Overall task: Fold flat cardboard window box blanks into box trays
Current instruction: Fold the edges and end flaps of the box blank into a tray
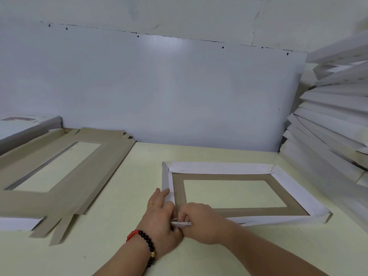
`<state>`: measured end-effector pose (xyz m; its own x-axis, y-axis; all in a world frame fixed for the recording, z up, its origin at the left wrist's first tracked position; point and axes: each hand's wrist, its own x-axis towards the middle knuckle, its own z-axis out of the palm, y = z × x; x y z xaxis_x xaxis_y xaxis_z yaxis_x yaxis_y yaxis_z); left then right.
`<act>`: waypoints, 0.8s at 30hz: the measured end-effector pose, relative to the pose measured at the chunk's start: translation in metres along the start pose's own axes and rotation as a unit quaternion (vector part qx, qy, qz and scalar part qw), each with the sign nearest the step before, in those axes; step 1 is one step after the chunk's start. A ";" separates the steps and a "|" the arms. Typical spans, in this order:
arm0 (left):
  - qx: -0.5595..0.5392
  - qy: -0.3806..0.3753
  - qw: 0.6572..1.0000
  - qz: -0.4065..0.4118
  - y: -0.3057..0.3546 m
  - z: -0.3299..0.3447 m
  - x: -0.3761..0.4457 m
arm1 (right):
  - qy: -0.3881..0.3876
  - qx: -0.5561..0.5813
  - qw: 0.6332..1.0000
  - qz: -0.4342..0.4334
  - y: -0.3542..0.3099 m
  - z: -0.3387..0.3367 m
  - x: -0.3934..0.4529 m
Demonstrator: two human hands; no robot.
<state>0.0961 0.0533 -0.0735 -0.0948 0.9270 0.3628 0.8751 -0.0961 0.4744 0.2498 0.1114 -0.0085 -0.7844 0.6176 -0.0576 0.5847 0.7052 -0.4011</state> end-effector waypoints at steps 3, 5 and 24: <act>0.034 -0.018 0.999 -0.014 0.004 -0.005 -0.001 | 0.015 0.004 1.000 -0.011 0.001 0.002 -0.001; 0.040 -0.033 0.998 -0.019 0.007 -0.009 0.000 | 0.023 0.010 1.000 -0.013 0.002 0.003 -0.002; -0.010 -0.035 0.999 0.023 0.002 -0.022 -0.001 | 0.072 0.011 0.997 -0.019 -0.001 0.004 -0.008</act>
<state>0.0879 0.0440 -0.0552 -0.0217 0.9443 0.3283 0.8678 -0.1453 0.4752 0.2550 0.1042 -0.0116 -0.7671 0.6352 0.0894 0.5489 0.7221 -0.4209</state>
